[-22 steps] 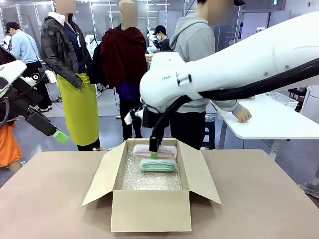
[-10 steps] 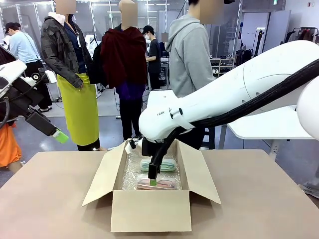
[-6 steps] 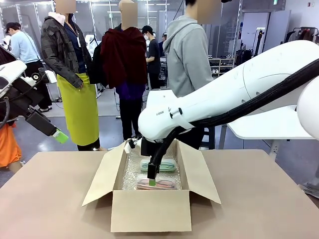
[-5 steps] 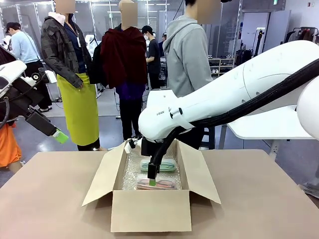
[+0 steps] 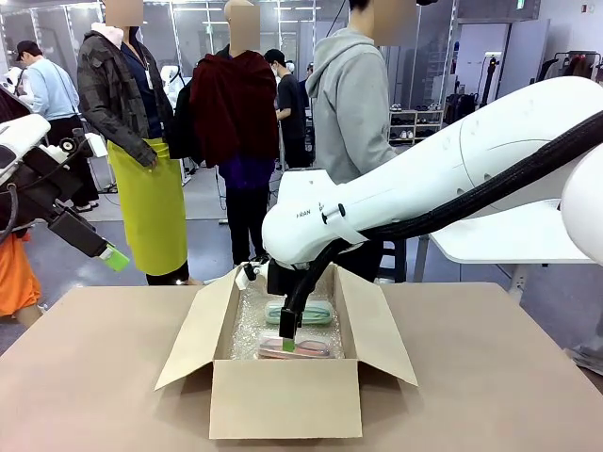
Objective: Pack the glasses set securely to prepare it for shipping.
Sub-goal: Position the Package Box on the left side of the table.
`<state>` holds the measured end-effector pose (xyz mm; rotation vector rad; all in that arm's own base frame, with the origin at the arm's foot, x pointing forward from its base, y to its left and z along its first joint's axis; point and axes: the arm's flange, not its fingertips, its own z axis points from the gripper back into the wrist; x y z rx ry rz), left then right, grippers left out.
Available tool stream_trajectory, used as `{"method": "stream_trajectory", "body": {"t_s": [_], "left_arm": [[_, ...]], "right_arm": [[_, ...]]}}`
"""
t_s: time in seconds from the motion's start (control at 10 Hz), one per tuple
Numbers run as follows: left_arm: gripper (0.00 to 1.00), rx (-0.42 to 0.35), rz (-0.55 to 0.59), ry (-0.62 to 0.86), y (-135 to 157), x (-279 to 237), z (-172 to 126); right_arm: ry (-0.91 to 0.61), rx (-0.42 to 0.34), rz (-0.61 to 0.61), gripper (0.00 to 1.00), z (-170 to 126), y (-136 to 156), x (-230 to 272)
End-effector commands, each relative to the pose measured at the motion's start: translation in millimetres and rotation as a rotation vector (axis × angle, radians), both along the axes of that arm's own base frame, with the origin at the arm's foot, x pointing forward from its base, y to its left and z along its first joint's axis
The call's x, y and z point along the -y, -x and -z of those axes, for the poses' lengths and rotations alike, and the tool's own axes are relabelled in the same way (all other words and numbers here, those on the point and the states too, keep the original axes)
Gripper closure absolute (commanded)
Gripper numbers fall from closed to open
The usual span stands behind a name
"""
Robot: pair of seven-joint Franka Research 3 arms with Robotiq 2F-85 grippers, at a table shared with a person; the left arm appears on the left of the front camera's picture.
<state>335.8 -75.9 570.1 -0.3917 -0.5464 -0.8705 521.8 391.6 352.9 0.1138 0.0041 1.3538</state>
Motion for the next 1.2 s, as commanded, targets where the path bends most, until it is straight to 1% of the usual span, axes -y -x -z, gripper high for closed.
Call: {"method": "stream_trajectory", "body": {"t_s": [0.0, 0.6, 0.7, 0.8, 0.9, 1.0, 1.1], "left_arm": [[0.0, 0.004, 0.026, 0.019, 0.4, -2.5, -1.3], [0.0, 0.004, 0.026, 0.019, 0.4, -2.5, -1.3], [0.0, 0.0, 0.0, 0.0, 0.0, 0.0, 0.0], [0.0, -0.053, -0.073, 0.039, -11.9, -8.5, -8.3], [0.0, -0.087, -0.075, 0.073, -18.1, -13.2, -8.2], [0.0, -0.133, -0.098, 0.102, -24.6, -13.5, -2.8], [0.0, -0.15, -0.14, 0.107, -30.9, -13.4, 6.2]], "right_arm": [[0.003, 0.002, -0.003, 0.09, -0.2, 1.8, -0.8], [0.0, -0.001, 0.0, 0.09, 0.5, -0.1, -0.1], [-0.027, 0.027, 0.033, 0.09, -38.0, 6.6, 6.4], [-0.07, 0.042, 0.069, 0.09, -82.5, 17.7, 23.3], [-0.079, 0.062, 0.106, 0.09, -114.8, 26.4, 44.1], [-0.114, 0.079, 0.176, 0.09, -140.4, 36.3, 69.5], [-0.122, 0.115, 0.236, 0.09, -161.5, 54.2, 92.9]]}}
